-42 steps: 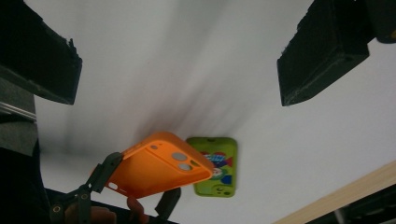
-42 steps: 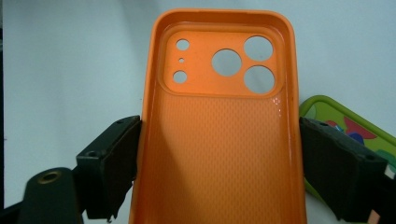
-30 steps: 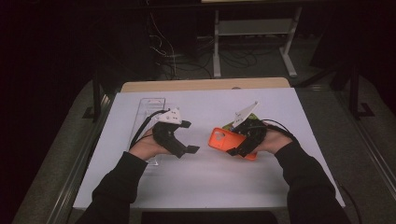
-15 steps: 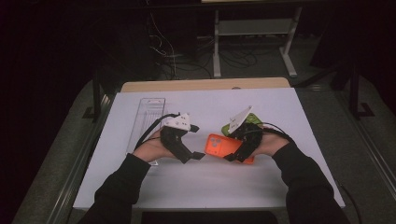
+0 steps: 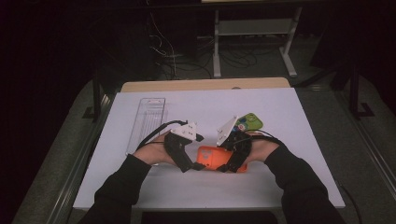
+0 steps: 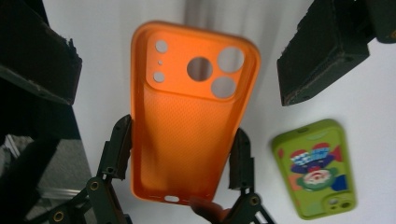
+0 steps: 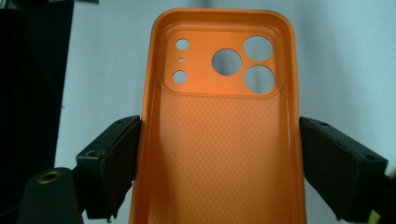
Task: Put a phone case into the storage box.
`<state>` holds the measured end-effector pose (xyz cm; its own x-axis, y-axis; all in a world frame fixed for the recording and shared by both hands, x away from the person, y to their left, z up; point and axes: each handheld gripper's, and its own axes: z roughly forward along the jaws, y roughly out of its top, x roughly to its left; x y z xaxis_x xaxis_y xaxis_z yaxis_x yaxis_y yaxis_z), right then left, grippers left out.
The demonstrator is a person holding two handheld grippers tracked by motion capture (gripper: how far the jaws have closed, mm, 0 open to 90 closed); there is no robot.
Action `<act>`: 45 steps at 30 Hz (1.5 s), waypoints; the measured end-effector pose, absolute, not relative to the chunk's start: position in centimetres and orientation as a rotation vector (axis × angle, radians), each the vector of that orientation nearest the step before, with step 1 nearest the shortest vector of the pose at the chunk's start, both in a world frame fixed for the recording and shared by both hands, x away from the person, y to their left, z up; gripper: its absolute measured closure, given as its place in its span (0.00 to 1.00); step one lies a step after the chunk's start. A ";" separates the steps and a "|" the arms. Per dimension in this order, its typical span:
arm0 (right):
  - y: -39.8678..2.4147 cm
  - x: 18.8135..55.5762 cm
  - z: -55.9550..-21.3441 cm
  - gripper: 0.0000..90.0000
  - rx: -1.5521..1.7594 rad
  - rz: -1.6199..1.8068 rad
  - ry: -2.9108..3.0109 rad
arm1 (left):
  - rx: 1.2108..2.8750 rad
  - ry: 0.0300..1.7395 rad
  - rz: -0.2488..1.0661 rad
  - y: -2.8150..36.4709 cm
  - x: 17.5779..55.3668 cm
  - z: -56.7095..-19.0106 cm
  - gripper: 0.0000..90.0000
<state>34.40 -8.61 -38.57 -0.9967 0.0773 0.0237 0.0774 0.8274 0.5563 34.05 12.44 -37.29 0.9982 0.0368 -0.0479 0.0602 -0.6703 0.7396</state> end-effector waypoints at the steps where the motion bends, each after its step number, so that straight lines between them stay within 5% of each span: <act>1: -8.6 34.4 -38.6 0.17 -0.127 -0.914 -3.003 | 2.306 0.067 -0.036 12.4 34.1 -37.3 0.00; 27: -7.5 33.5 -37.7 0.17 -0.026 -0.957 -3.000 | 2.444 0.004 -0.040 10.9 33.3 -39.1 0.00; 29: -7.5 33.5 -37.8 0.17 -0.016 -0.962 -2.996 | 2.446 -0.003 -0.034 10.8 33.3 -39.2 0.07; 45: -7.4 33.4 -37.6 0.17 -0.008 -0.963 -2.996 | 2.443 -0.017 -0.045 10.8 33.3 -39.2 0.15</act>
